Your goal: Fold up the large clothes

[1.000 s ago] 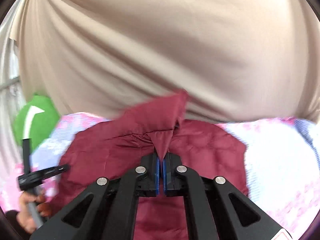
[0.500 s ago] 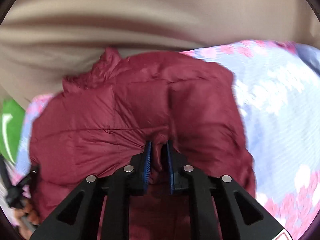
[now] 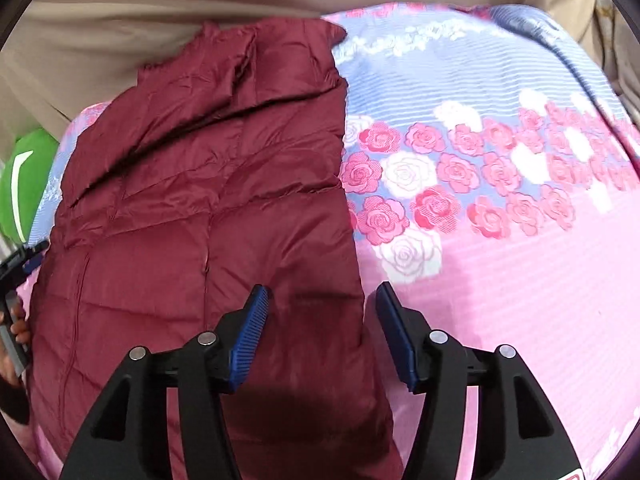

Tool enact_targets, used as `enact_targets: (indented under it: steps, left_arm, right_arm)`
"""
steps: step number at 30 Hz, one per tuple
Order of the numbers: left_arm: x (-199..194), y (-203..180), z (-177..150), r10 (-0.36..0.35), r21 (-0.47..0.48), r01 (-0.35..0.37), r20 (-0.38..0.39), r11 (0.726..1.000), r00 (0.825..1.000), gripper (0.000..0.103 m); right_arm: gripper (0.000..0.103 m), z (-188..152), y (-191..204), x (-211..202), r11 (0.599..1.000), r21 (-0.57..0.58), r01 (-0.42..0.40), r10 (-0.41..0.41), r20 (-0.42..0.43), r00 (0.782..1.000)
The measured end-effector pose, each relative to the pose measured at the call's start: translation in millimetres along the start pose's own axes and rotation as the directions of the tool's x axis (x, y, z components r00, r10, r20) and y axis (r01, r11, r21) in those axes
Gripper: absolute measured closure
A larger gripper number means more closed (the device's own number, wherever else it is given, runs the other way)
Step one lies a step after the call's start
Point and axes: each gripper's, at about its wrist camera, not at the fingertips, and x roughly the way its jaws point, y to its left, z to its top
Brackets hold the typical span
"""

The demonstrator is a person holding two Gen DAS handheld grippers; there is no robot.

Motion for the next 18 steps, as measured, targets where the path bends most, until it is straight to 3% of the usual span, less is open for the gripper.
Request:
enact_targets:
  steps: [1,2,5,10,12,15,16,17,18]
  left_arm:
    - [0.2,-0.2,-5.2,0.001,0.008,-0.001,-0.012,1.000,1.000,0.070]
    - [-4.7,-3.1,-10.5,0.010,0.040,-0.010,0.002,0.999,1.000,0.093]
    - [-17.7,-7.4,-26.3,-0.027,0.052,0.028,-0.026,0.998,0.999,0.101]
    - [-51.3,-3.6,-67.6,-0.024,0.109,0.032,-0.075,0.994,0.997,0.101]
    - [-68.5,-2.8,-83.4,-0.001,0.140,0.013,-0.083,0.990,0.997,0.099]
    - [-94.2,-8.5,-82.6,0.000,0.146,0.005,-0.035,0.989,0.999,0.094]
    - [-100.3,-12.3,-76.2,-0.018,0.139,0.019,-0.014,0.990,1.000,0.087]
    - [-106.2,-18.9,-64.8,-0.055,0.131,0.052,0.014,0.990,0.998,0.071]
    - [-108.2,-25.2,-55.7,-0.079,0.126,0.074,0.038,0.989,0.996,0.061]
  right_arm:
    - [0.069,-0.7,2.3,-0.5,1.000,-0.002,0.004,-0.004,-0.001,1.000]
    - [0.091,0.2,4.1,0.2,1.000,-0.001,0.000,0.000,-0.004,1.000]
    - [0.099,-5.1,2.8,-6.1,0.999,0.028,-0.020,0.021,-0.007,1.000]
    - [0.100,-38.6,-3.8,-34.9,0.999,0.035,-0.018,0.019,-0.032,0.999]
    - [0.097,-57.0,-4.4,-43.5,1.000,0.017,-0.025,0.027,-0.073,0.997]
    - [0.081,-54.5,6.0,-59.6,0.999,-0.043,0.026,-0.028,-0.060,0.998]
    - [0.068,-45.2,10.9,-65.8,0.998,-0.056,0.039,-0.040,-0.027,0.999]
    - [0.049,-30.9,17.3,-73.1,0.997,-0.068,0.033,-0.031,0.028,0.999]
    - [0.042,-14.6,23.9,-78.0,0.997,-0.075,0.010,-0.004,0.081,0.997]
